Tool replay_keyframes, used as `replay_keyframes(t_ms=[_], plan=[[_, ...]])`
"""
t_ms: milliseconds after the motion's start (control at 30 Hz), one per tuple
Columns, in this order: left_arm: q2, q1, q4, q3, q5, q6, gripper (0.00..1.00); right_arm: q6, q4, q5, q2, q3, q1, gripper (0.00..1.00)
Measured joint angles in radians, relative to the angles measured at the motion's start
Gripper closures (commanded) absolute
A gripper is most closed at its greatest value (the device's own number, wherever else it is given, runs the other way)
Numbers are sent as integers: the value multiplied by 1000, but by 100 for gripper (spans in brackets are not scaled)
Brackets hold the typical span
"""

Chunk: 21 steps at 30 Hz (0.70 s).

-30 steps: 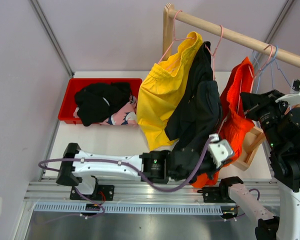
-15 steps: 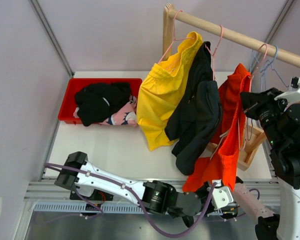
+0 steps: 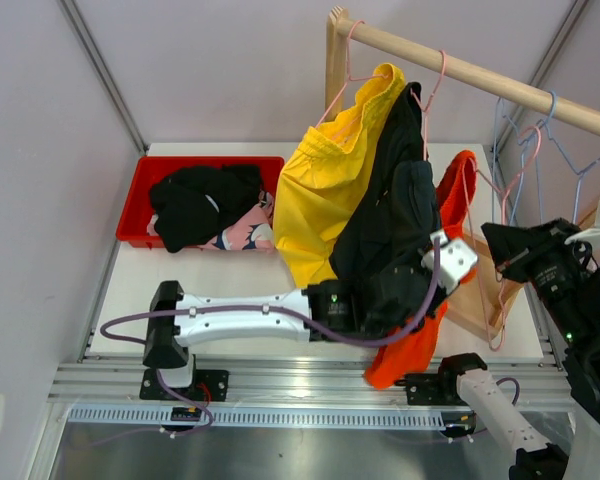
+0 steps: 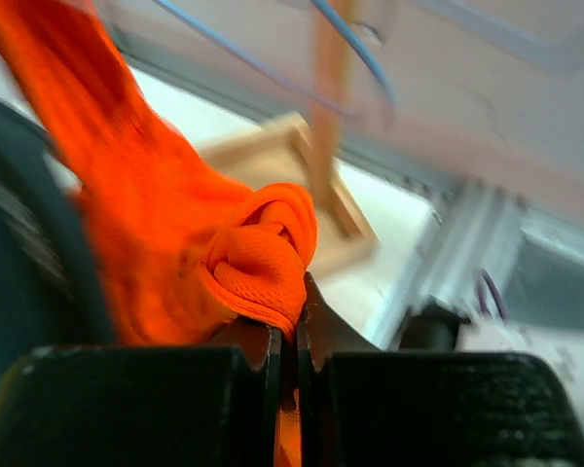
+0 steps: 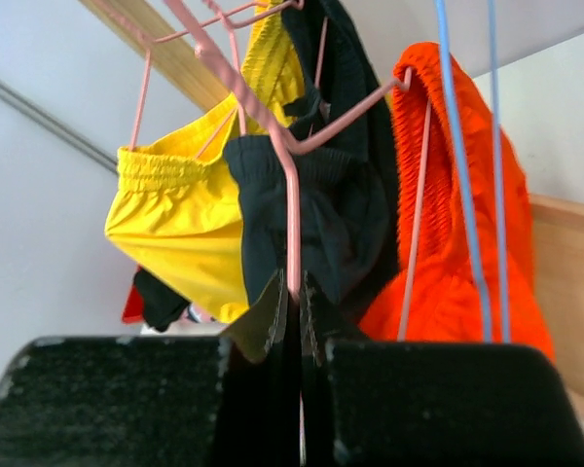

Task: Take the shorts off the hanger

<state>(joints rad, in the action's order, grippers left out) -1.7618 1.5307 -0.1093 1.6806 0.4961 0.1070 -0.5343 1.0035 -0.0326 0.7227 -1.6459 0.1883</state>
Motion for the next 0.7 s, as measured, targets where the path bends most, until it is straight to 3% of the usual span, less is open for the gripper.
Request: replay_keyframes(t_ms=[133, 267, 433, 700], plan=[[-51, -82, -74, 190, 10, -28, 100, -29, 80, 83, -32, -10, 0, 100], [-50, -103, -99, 205, 14, -26, 100, -36, 124, 109, -29, -28, 0, 100], [45, -43, -95, -19, 14, -2, 100, -28, 132, 105, 37, -161, 0, 100], [240, 233, -173, -294, 83, 35, 100, 21, 1, 43, 196, -293, 0, 100]])
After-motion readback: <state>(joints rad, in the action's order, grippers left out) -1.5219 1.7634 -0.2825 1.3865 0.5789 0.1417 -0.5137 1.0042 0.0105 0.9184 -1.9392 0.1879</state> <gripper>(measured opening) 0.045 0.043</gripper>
